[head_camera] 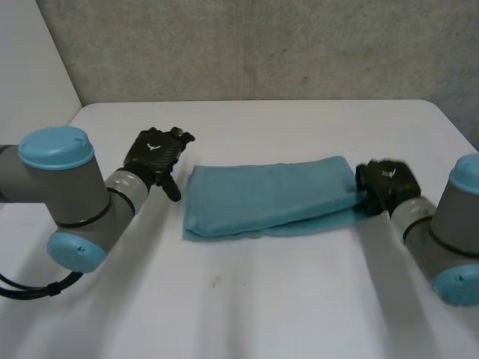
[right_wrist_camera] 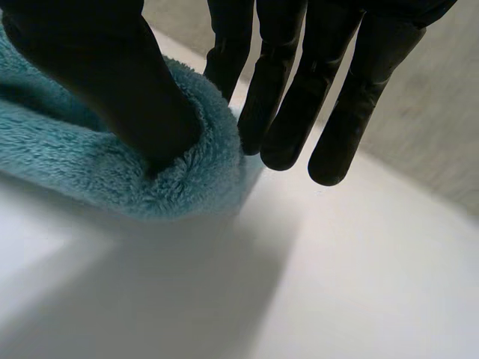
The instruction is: Fold the laundry
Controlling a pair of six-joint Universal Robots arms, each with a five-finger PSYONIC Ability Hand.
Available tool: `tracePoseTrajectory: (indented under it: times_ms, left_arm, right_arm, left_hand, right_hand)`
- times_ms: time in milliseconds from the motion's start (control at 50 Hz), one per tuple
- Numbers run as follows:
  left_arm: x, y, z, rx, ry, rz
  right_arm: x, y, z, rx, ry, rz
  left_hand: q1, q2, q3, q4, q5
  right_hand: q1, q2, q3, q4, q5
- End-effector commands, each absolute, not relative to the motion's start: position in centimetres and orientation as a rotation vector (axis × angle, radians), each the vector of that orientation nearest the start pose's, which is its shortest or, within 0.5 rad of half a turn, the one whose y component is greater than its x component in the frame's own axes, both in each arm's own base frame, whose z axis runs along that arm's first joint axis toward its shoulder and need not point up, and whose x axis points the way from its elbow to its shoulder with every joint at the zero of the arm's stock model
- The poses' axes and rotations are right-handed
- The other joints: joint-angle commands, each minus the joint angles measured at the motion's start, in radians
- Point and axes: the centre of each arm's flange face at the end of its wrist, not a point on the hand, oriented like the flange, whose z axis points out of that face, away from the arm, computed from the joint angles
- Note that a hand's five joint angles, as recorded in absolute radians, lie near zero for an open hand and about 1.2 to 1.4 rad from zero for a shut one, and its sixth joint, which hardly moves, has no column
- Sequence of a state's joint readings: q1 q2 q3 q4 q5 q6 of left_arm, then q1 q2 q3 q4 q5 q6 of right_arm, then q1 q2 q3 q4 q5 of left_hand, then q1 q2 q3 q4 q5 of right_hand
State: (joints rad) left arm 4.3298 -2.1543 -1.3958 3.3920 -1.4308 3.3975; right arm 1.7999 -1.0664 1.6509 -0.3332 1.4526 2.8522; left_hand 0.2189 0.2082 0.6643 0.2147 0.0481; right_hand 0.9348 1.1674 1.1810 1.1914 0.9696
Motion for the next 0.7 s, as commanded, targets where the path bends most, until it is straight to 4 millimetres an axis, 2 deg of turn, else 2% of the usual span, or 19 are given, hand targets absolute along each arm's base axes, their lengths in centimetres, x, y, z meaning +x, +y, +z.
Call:
tracePoseTrajectory:
  times_ms: [20, 40, 60, 120, 140, 200, 220, 280, 320, 340, 360, 380, 440, 460, 500, 520, 600, 680, 700]
  left_arm:
    - [-27.0, -31.0, 18.8, 0.875, 2.34, -2.155]
    - [-26.7, -30.8, 19.2, 0.867, 2.332, -2.16]
    - [-26.3, -30.6, 19.7, 0.844, 2.32, -2.165]
    - [-25.1, -30.6, 20.2, 0.776, 2.311, -2.159]
    - [-24.9, -30.7, 20.3, 0.756, 2.313, -2.158]
    - [-24.6, -30.6, 20.6, 0.704, 2.325, -2.164]
    - [-24.5, -30.6, 20.7, 0.693, 2.326, -2.169]
    - [-24.5, -30.7, 21.0, 0.656, 2.332, -2.184]
    - [-24.7, -30.7, 21.3, 0.649, 2.331, -2.197]
    - [-24.7, -30.7, 21.4, 0.645, 2.332, -2.2]
    - [-24.7, -30.7, 21.5, 0.643, 2.328, -2.206]
    - [-25.0, -30.7, 21.9, 0.641, 2.322, -2.226]
    - [-25.3, -31.0, 22.6, 0.628, 2.304, -2.261]
    - [-25.8, -31.1, 22.9, 0.633, 2.299, -2.283]
    - [-26.3, -31.1, 23.3, 0.639, 2.292, -2.31]
    - [-26.8, -31.1, 23.5, 0.648, 2.289, -2.326]
    - [-29.6, -30.6, 23.4, 0.697, 2.336, -2.386]
    - [-31.8, -29.9, 22.6, 0.719, 2.441, -2.413]
    - [-32.4, -29.8, 21.8, 0.717, 2.501, -2.409]
  right_arm:
    - [27.8, -32.2, 20.3, -1.059, 2.049, -2.192]
    - [29.4, -31.3, 21.1, -1.088, 1.986, -2.199]
    - [32.3, -29.7, 21.8, -1.133, 1.886, -2.188]
    - [36.1, -27.3, 20.7, -1.21, 1.784, -2.119]
    - [38.0, -25.9, 19.5, -1.267, 1.742, -2.066]
    - [40.2, -23.6, 17.5, -1.35, 1.689, -1.976]
    - [41.3, -22.1, 16.3, -1.404, 1.647, -1.91]
    - [42.5, -19.9, 14.6, -1.488, 1.583, -1.821]
    - [42.8, -19.3, 14.0, -1.52, 1.561, -1.793]
    - [42.8, -19.3, 14.1, -1.522, 1.55, -1.789]
    - [42.8, -19.5, 14.4, -1.51, 1.551, -1.803]
    - [42.4, -19.9, 15.1, -1.485, 1.563, -1.831]
    - [41.6, -20.9, 17.8, -1.397, 1.584, -1.9]
    - [40.3, -22.6, 19.3, -1.284, 1.642, -1.931]
    - [38.6, -24.6, 20.7, -1.134, 1.71, -1.948]
    - [37.1, -26.0, 21.8, -0.985, 1.757, -1.938]
    - [34.5, -28.4, 22.8, -0.715, 1.831, -1.864]
    - [33.9, -28.6, 22.3, -0.639, 1.883, -1.74]
    - [33.9, -28.5, 22.1, -0.647, 1.896, -1.713]
  left_hand:
    - [-0.032, -0.021, -0.477, -0.028, -0.036]
    - [-0.032, -0.021, -0.477, -0.028, -0.036]
    - [-0.032, -0.021, -0.477, -0.028, -0.036]
    - [-0.029, -0.018, -0.474, -0.025, -0.033]
    - [-0.029, -0.018, -0.474, -0.025, -0.033]
    - [-0.032, -0.021, -0.477, -0.028, -0.036]
    - [-0.035, -0.024, -0.48, -0.031, -0.038]
    - [-0.038, -0.027, -0.483, -0.033, -0.041]
    - [-0.038, -0.027, -0.483, -0.033, -0.041]
    - [-0.038, -0.027, -0.483, -0.033, -0.041]
    - [-0.038, -0.027, -0.483, -0.033, -0.041]
    - [-0.038, -0.027, -0.483, -0.033, -0.041]
    - [-0.038, -0.027, -0.483, -0.033, -0.041]
    - [-0.035, -0.024, -0.48, -0.031, -0.039]
    - [-0.032, -0.021, -0.477, -0.028, -0.036]
    - [-0.032, -0.021, -0.477, -0.028, -0.036]
    - [-0.023, -0.012, -0.468, -0.019, -0.027]
    - [-0.02, -0.009, -0.466, -0.016, -0.024]
    - [-0.014, -0.004, -0.46, -0.01, -0.018]
  right_hand:
    - [0.461, 0.229, 0.215, 0.205, 0.252]
    - [0.461, 0.229, 0.215, 0.205, 0.252]
    - [0.461, 0.229, 0.215, 0.205, 0.252]
    - [0.461, 0.229, 0.215, 0.205, 0.252]
    - [0.461, 0.229, 0.215, 0.205, 0.252]
    - [0.461, 0.229, 0.215, 0.205, 0.252]
    - [0.461, 0.229, 0.215, 0.205, 0.252]
    - [0.461, 0.229, 0.215, 0.205, 0.252]
    - [0.393, 0.16, 0.147, 0.136, 0.183]
    - [0.157, -0.076, -0.09, -0.1, -0.053]
    - [0.023, -0.209, -0.223, -0.233, -0.186]
    - [-0.242, -0.475, -0.489, -0.499, -0.452]
    - [-0.526, -0.759, -0.772, -0.783, -0.735]
    - [-0.649, -0.882, -0.895, -0.906, -0.858]
    - [-0.738, -0.97, -0.984, -0.994, -0.947]
    - [-0.76, -0.993, -1.006, -1.017, -0.97]
    - [-0.76, -0.993, -1.006, -1.017, -0.97]
    - [-0.76, -0.993, -1.006, -1.017, -0.97]
    - [-0.76, -0.993, -1.006, -1.017, -0.97]
